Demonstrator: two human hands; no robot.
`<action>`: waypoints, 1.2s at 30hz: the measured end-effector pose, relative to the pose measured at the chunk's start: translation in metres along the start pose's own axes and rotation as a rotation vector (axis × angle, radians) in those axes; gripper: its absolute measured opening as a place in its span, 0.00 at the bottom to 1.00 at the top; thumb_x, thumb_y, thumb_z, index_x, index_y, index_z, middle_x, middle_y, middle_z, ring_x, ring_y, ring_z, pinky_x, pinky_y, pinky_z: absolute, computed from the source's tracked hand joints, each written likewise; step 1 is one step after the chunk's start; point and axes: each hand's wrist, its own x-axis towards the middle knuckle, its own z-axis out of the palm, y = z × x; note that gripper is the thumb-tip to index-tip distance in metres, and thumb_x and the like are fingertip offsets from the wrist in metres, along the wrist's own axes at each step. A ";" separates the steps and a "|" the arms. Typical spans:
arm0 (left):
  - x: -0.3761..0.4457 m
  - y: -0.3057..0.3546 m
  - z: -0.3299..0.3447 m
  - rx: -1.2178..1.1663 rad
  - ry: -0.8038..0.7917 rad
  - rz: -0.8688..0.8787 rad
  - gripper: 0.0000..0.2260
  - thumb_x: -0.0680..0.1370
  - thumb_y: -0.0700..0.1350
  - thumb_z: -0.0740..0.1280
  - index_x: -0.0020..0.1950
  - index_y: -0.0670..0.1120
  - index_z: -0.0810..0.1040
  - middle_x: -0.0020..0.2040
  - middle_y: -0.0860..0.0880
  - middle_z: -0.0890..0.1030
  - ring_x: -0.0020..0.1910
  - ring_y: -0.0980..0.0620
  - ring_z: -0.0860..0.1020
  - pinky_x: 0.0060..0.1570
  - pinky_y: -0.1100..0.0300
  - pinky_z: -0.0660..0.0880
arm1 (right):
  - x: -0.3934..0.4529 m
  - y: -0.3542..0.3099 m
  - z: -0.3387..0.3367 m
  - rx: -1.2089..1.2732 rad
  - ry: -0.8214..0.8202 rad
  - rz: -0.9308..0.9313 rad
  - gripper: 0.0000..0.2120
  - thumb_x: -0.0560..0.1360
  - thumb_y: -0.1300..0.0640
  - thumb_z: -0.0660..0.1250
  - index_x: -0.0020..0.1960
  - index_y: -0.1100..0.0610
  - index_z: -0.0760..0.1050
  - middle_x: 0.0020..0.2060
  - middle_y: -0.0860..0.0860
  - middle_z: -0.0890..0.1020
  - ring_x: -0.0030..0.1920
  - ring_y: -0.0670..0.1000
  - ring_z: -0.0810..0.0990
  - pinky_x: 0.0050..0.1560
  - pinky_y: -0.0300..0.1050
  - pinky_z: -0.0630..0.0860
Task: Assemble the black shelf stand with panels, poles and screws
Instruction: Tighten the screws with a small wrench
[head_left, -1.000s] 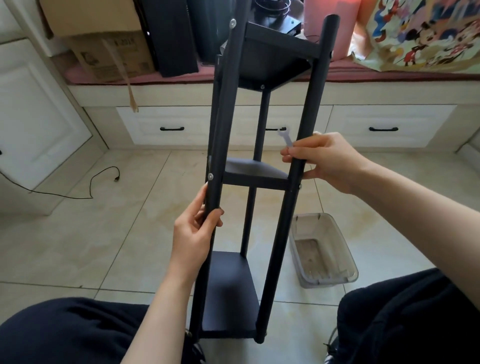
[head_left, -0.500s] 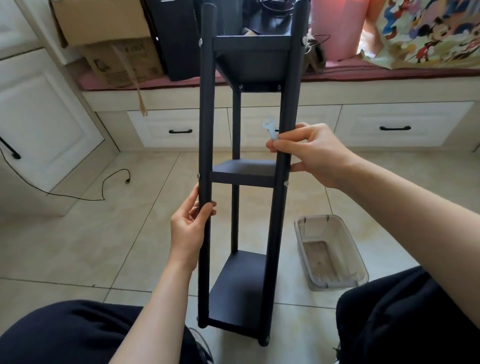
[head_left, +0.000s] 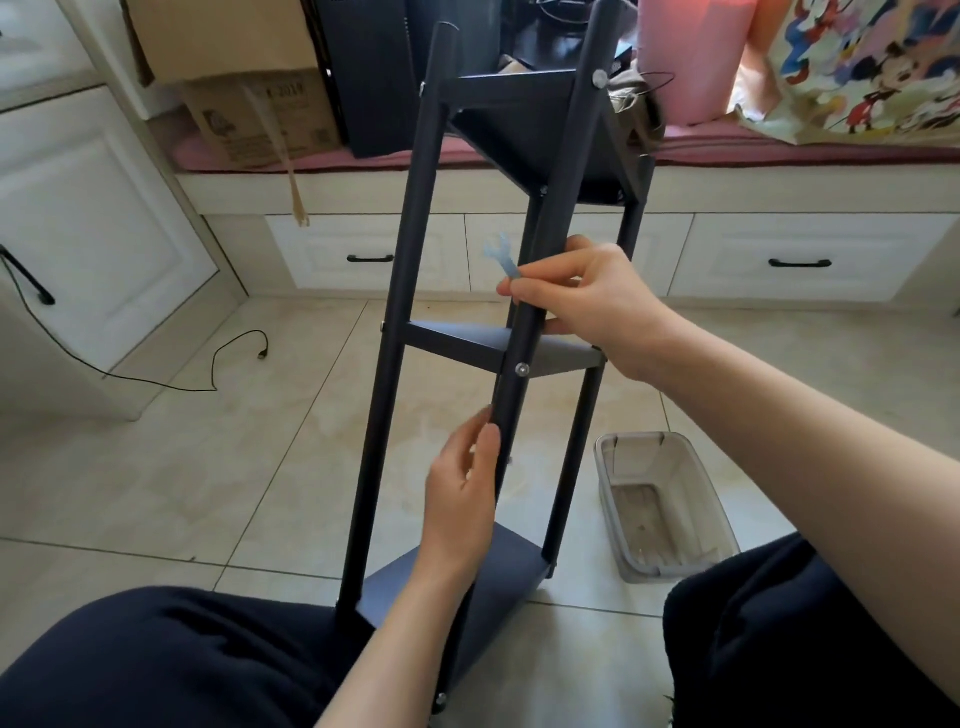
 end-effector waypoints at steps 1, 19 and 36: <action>-0.001 -0.001 0.002 -0.015 -0.030 -0.019 0.12 0.85 0.48 0.59 0.63 0.50 0.78 0.52 0.53 0.83 0.46 0.53 0.83 0.50 0.57 0.80 | 0.000 -0.001 0.001 0.009 0.005 0.001 0.02 0.74 0.57 0.74 0.44 0.51 0.85 0.52 0.56 0.75 0.53 0.57 0.81 0.50 0.47 0.83; -0.011 -0.015 0.013 -0.066 0.120 0.104 0.07 0.79 0.55 0.66 0.56 0.59 0.75 0.32 0.54 0.74 0.31 0.52 0.70 0.32 0.54 0.69 | -0.005 -0.017 0.001 0.126 -0.143 0.017 0.06 0.78 0.54 0.68 0.51 0.51 0.84 0.54 0.46 0.84 0.60 0.46 0.80 0.60 0.45 0.79; -0.004 -0.017 0.018 -0.001 0.160 0.130 0.12 0.80 0.56 0.62 0.61 0.54 0.75 0.36 0.59 0.76 0.34 0.53 0.74 0.35 0.55 0.74 | -0.061 0.049 -0.021 -0.057 0.084 0.242 0.07 0.77 0.55 0.69 0.52 0.56 0.84 0.46 0.51 0.84 0.43 0.48 0.79 0.44 0.41 0.79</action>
